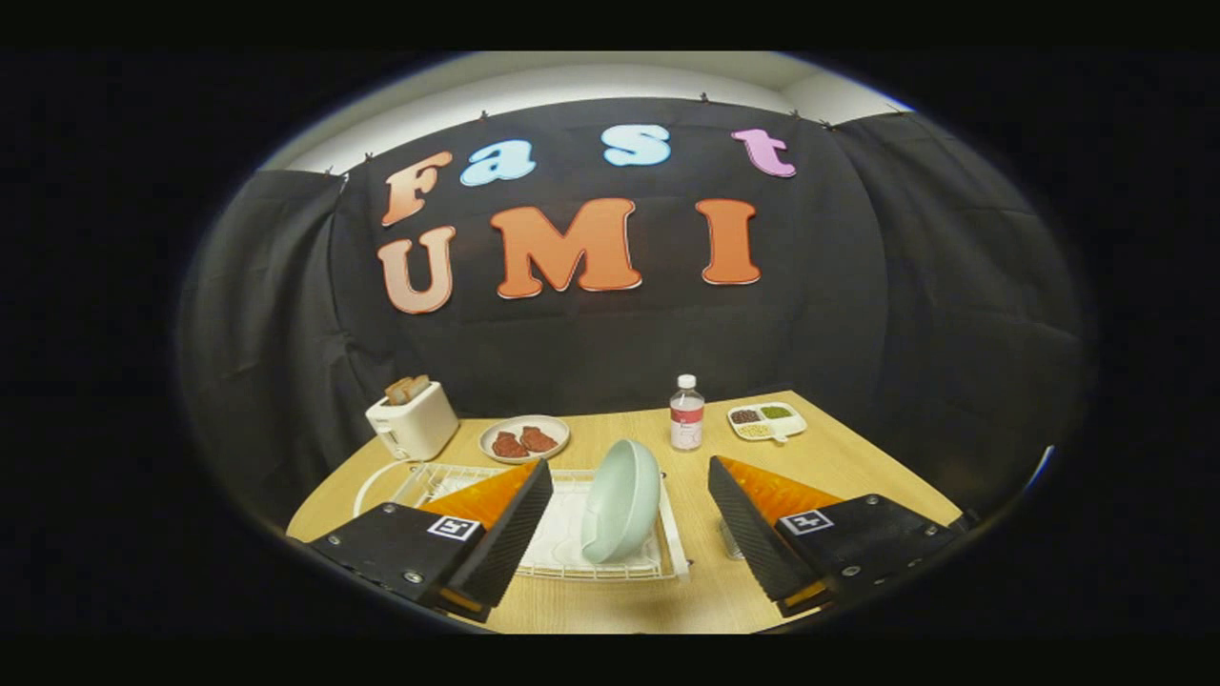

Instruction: Take the plate from the dish rack, then take the spoon from the basket and place it into the plate.

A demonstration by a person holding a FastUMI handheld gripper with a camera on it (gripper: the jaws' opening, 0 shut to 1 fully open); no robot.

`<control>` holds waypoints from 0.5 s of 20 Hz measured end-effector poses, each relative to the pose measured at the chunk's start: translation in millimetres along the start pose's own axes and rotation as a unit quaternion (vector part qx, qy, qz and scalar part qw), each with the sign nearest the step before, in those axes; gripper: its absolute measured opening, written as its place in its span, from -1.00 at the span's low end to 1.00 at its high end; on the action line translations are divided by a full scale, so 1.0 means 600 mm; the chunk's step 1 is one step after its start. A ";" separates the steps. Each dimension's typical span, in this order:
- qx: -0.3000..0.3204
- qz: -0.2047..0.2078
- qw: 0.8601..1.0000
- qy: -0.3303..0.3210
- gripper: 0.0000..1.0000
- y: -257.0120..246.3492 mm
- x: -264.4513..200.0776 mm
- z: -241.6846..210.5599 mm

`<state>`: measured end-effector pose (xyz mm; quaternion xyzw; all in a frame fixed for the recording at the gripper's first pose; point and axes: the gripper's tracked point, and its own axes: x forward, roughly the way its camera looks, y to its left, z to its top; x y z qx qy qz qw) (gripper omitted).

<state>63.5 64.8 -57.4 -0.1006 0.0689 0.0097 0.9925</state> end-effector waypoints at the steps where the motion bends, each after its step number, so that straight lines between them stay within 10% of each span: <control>1: -0.008 -0.010 1.000 0.012 0.96 -0.005 0.017 -0.010; 10: -0.040 -0.064 0.989 0.124 0.58 -0.029 0.138 -0.104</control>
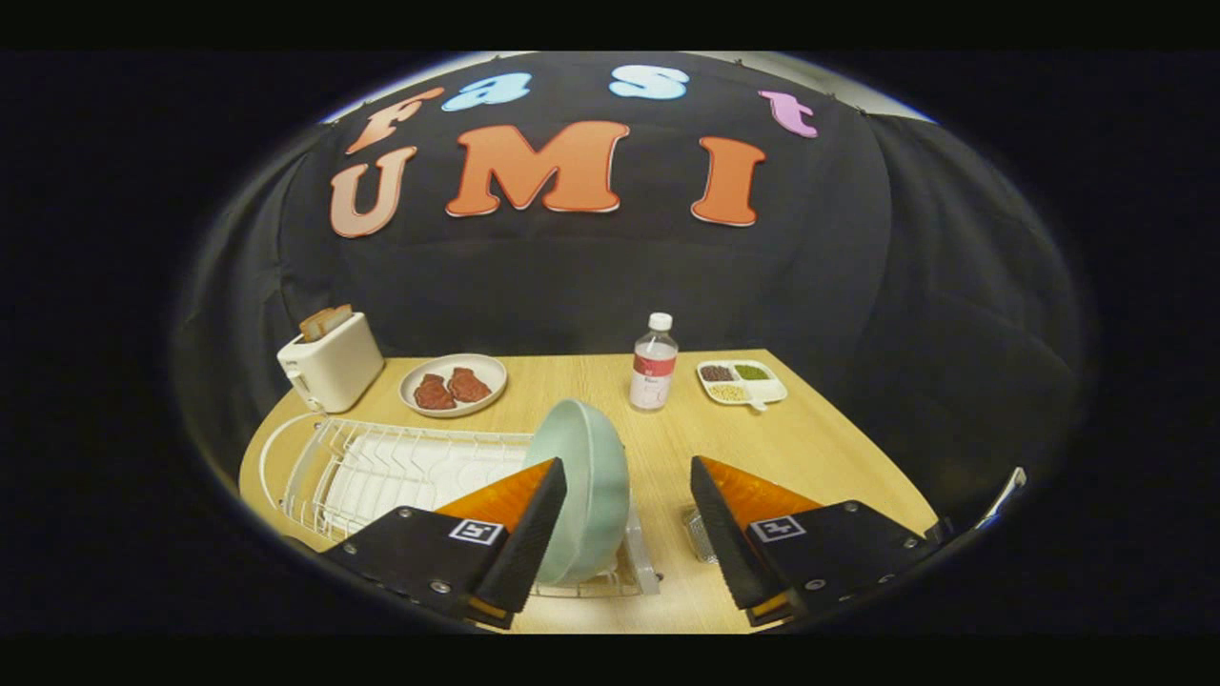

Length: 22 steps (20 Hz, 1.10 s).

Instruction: Take the plate from the dish rack, then take the spoon from the basket and place it into the plate.

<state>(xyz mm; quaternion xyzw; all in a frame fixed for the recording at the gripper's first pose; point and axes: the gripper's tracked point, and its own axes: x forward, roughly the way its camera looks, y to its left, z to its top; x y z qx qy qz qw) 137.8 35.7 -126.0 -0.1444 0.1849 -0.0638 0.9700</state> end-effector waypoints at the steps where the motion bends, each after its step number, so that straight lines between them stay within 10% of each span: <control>1: -0.002 0.000 1.000 0.008 0.52 0.003 0.008 -0.004; 6: -0.008 -0.023 0.999 0.023 -0.42 0.004 0.017 -0.011; 10: 0.001 -0.049 0.998 0.026 -0.70 -0.004 0.021 -0.009; 22: -0.002 -0.086 0.996 -0.003 -0.80 -0.019 0.004 0.013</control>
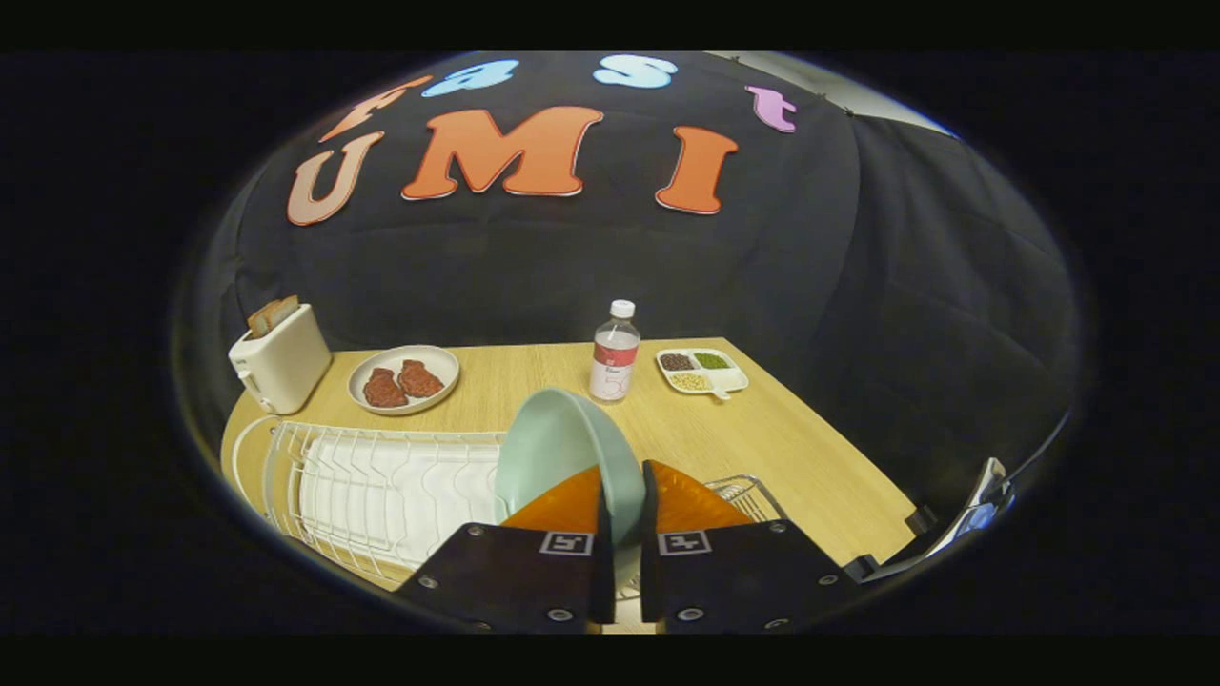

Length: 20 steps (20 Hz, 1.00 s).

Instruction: Take the plate from the dish rack, then take the spoon from the basket and place it into the plate.

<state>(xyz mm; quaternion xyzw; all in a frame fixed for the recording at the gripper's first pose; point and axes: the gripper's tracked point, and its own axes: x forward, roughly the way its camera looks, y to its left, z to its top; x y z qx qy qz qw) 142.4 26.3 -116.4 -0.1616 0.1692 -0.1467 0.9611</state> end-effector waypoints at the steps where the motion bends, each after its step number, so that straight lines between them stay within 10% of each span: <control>1: -0.006 -0.002 1.000 -0.005 -0.80 0.001 0.001 0.005; 11: -0.049 -0.037 0.994 -0.091 -0.80 -0.013 -0.026 0.056; 20: 0.077 0.042 0.994 -0.058 -0.80 -0.063 -0.113 0.026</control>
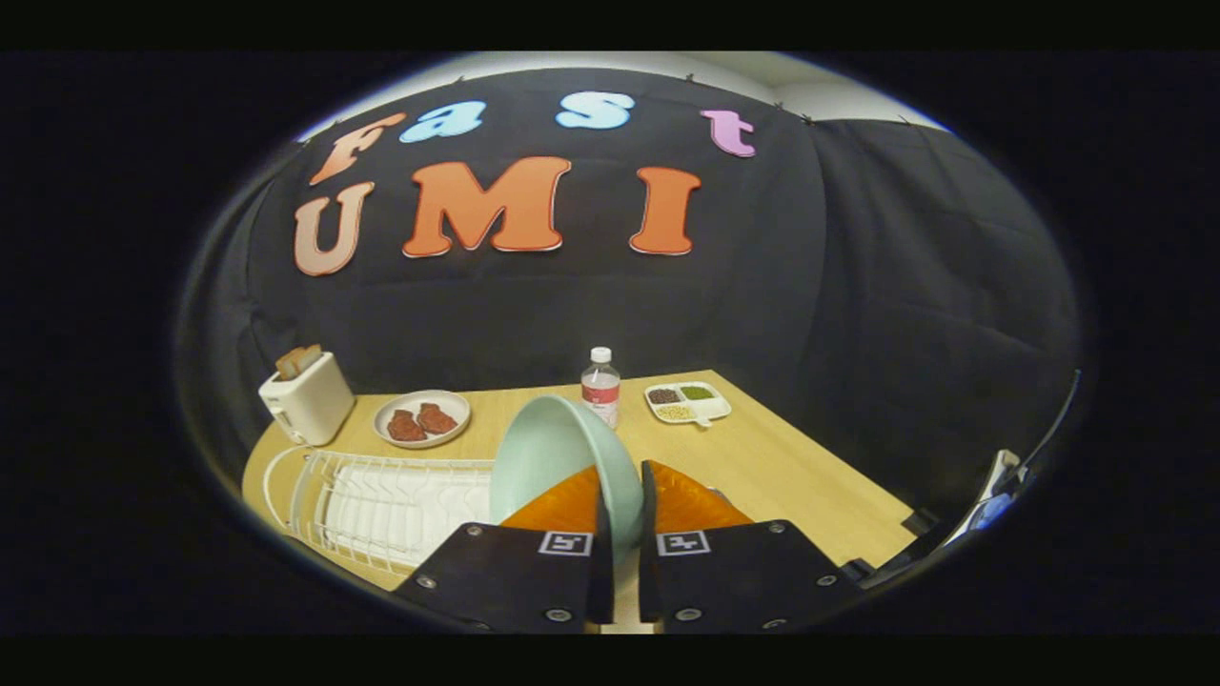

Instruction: Take the plate from the dish rack, then take the spoon from the basket and place it into the plate.

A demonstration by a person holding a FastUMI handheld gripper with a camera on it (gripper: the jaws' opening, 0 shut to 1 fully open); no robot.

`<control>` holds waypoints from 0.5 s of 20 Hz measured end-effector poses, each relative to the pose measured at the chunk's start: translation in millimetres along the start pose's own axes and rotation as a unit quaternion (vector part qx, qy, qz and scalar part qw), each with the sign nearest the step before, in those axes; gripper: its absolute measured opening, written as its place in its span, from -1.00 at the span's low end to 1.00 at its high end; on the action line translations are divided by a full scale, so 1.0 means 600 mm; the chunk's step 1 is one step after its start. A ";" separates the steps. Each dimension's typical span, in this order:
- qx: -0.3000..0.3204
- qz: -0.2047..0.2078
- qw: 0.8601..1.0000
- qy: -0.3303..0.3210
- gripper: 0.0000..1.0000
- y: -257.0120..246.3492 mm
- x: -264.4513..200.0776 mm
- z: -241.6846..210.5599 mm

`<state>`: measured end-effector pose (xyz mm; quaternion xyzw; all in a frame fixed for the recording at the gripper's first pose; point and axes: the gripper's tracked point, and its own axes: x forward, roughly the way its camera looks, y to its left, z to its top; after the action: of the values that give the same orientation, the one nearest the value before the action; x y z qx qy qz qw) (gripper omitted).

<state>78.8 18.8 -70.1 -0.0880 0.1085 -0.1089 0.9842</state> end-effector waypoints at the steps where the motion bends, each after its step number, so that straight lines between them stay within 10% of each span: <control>1: 0.018 0.012 1.000 0.009 -0.80 -0.002 -0.015 -0.009; 10: 0.086 0.109 0.986 0.093 -0.80 0.026 -0.130 -0.139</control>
<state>-12.1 39.7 -138.3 0.0198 0.1984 -0.0173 0.9798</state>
